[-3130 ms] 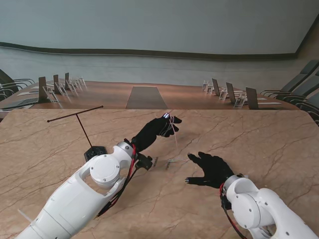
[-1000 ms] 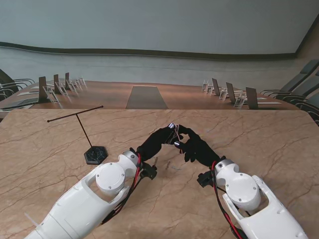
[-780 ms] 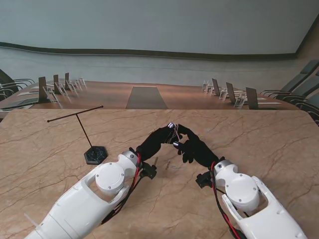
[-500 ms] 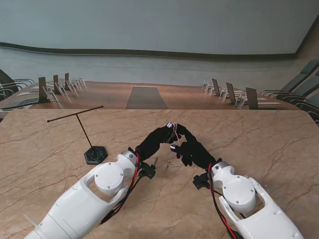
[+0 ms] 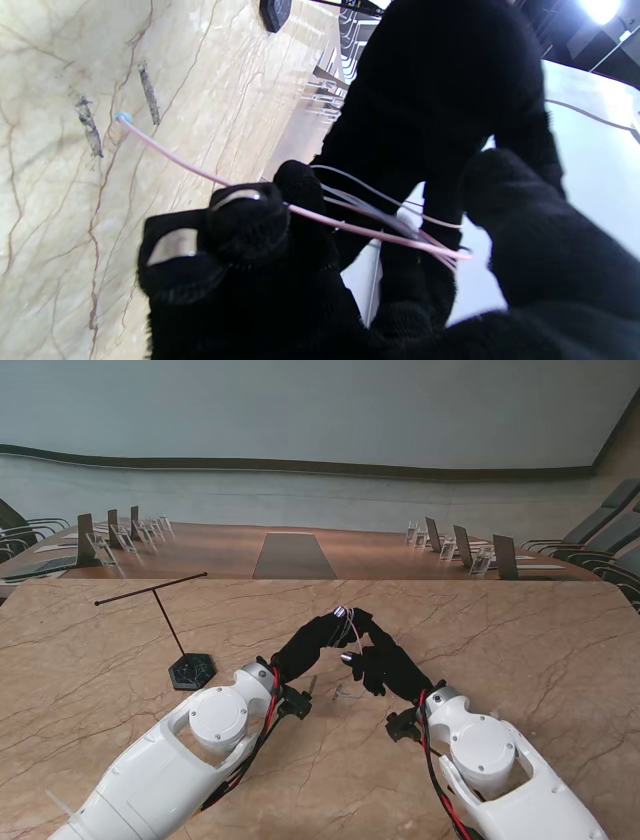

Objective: Take the wired earphone off the rack, coil the cable and place them on the table

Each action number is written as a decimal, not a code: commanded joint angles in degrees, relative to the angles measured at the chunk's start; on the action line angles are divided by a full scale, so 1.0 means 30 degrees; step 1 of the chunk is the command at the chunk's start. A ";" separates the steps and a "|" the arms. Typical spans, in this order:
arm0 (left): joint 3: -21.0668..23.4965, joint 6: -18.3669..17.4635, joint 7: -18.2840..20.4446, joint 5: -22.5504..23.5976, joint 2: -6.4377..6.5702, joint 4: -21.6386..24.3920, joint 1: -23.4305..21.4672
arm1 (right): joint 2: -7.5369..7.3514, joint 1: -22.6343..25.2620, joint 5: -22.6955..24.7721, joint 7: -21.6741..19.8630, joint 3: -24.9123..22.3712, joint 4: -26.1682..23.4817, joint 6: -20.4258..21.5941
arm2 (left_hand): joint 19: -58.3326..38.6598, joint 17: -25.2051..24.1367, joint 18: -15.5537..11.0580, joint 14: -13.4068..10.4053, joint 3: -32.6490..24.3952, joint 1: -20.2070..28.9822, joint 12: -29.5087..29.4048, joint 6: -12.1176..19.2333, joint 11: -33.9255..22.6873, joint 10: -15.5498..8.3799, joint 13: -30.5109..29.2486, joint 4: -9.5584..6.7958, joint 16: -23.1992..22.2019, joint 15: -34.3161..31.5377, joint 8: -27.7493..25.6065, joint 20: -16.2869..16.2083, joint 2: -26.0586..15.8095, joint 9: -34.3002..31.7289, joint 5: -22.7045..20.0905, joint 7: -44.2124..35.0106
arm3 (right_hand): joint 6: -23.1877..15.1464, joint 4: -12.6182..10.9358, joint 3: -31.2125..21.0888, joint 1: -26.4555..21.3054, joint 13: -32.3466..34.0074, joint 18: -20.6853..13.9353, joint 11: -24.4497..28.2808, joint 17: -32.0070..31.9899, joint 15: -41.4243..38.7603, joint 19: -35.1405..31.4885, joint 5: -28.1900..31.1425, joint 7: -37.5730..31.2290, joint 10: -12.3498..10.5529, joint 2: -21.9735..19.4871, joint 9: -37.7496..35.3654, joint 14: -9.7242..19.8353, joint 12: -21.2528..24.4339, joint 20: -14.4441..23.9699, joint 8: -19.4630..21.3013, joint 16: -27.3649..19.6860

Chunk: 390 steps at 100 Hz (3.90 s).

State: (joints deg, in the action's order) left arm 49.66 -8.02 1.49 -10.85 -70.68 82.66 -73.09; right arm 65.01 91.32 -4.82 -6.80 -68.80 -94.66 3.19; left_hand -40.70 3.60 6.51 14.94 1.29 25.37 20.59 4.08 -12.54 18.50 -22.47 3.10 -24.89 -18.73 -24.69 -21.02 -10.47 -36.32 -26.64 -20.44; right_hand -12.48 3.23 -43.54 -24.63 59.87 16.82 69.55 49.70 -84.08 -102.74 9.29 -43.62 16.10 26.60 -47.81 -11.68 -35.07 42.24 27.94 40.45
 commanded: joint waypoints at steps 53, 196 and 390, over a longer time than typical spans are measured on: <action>-0.0403 0.0408 0.0090 -0.0023 -0.0197 -0.0011 0.0117 | 0.0287 0.0281 0.0127 0.0182 -0.0065 -0.0434 0.0230 | 0.0284 -0.0081 0.1431 0.1127 0.0340 -0.0064 -0.0011 0.0406 -0.0024 -0.0675 0.0272 -0.0077 0.0098 0.0021 0.0306 0.0157 0.0230 0.0419 0.0582 0.0666 | -0.3310 0.1119 -0.1129 -0.0364 0.1089 -0.2154 0.0634 0.1977 -0.2145 -0.3176 -0.1262 -0.2033 -0.0185 0.1581 -0.0670 -0.1882 -0.0431 -0.1528 -0.2395 -0.0313; -0.0394 0.0445 -0.0190 0.0105 -0.0254 -0.0073 0.0010 | 0.0871 -0.0922 -0.0523 0.1488 0.1290 0.0919 -0.0671 | 0.0905 -0.0755 0.1000 0.0794 0.0322 -0.0113 0.0123 -0.1151 0.0309 -0.0836 0.0924 -0.0097 0.0271 0.0580 0.0511 0.0472 0.0297 0.0730 0.0940 0.0845 | -0.4341 -0.0729 -1.0299 -0.0335 0.4755 -0.1369 0.1721 0.6157 -0.4093 -0.5745 1.1195 -0.9043 0.0279 0.3763 -0.5050 -0.2103 -0.0999 -0.2623 0.8166 -0.0866; -0.0551 0.0925 -0.0313 0.0216 -0.0336 -0.0050 0.0180 | 0.1796 -0.2340 0.1313 0.5005 0.3134 0.2018 -0.0801 | 0.2091 -0.1611 -0.0521 -0.0235 0.0279 0.0340 -0.0222 -0.5305 0.0382 -0.1456 0.2418 -0.0120 0.0974 0.1375 0.1240 0.1089 0.0314 0.2393 -0.0783 0.1124 | -0.2243 0.0268 0.2940 0.1389 0.4651 -0.0325 0.1250 0.5961 -0.3226 -0.5562 0.7068 -0.2541 0.0911 -0.1126 -0.4609 -0.2987 -0.0479 -0.4056 -0.1159 -0.1644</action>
State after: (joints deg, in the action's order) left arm 48.76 -5.52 0.08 -10.21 -71.02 81.98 -71.75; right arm 69.66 84.52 -0.72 8.00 -59.74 -87.48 0.44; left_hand -35.46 -0.71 7.86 15.95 1.29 26.45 20.44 -10.72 -10.60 17.35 -16.03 3.10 -22.67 -15.28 -21.49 -18.87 -10.47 -27.90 -27.20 -16.43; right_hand -19.51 5.48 -37.30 -16.91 71.16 20.42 71.14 63.33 -87.73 -106.54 30.28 -58.60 14.37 24.22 -59.61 -11.21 -37.05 32.41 27.05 35.10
